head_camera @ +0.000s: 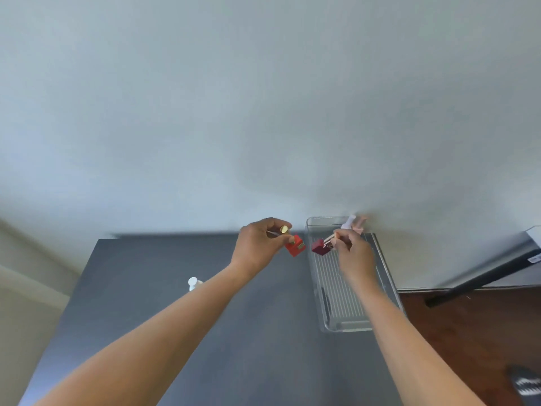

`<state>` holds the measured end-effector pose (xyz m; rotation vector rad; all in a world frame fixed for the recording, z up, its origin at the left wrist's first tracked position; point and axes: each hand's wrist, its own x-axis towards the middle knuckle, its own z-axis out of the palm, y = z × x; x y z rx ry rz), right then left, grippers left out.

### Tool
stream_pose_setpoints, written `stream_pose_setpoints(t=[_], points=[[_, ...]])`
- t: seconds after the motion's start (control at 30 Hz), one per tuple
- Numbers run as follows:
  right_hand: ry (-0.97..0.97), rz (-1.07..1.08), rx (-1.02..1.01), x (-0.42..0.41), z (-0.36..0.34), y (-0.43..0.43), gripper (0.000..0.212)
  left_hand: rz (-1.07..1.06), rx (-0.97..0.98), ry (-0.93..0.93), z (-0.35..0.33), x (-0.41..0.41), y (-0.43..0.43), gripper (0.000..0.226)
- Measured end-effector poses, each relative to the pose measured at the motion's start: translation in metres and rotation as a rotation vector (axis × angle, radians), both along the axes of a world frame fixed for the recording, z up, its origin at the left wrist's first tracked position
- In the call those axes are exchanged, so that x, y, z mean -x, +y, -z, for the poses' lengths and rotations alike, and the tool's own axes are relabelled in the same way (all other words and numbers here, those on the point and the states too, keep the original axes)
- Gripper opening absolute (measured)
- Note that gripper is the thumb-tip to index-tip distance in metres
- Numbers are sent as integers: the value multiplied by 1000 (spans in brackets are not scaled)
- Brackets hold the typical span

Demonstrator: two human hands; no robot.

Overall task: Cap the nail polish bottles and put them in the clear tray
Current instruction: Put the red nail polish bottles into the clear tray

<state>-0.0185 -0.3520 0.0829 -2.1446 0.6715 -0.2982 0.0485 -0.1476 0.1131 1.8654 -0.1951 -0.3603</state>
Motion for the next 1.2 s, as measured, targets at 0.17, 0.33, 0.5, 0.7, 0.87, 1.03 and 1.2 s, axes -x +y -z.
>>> stream_pose_setpoints(t=[0.17,0.33,0.5,0.7,0.87,1.03,1.2], points=[[31,11,149,-20,8,-39,22,-2,-24,-5,7,-20,-56,17],[37,-59,186,-38,20,-57,20,13,-116,-45,25,-41,-97,21],[64,-135,255,-51,34,-67,23,22,-252,-85,42,-52,-121,22],[77,-186,290,-62,45,-74,21,63,-380,-146,55,-56,-139,27],[140,-199,316,-67,50,-77,24,70,-452,-195,63,-59,-144,27],[151,-215,356,-71,52,-77,23,51,-488,-187,68,-61,-145,27],[158,-219,363,-72,54,-78,22,37,-489,-194,69,-60,-148,27]])
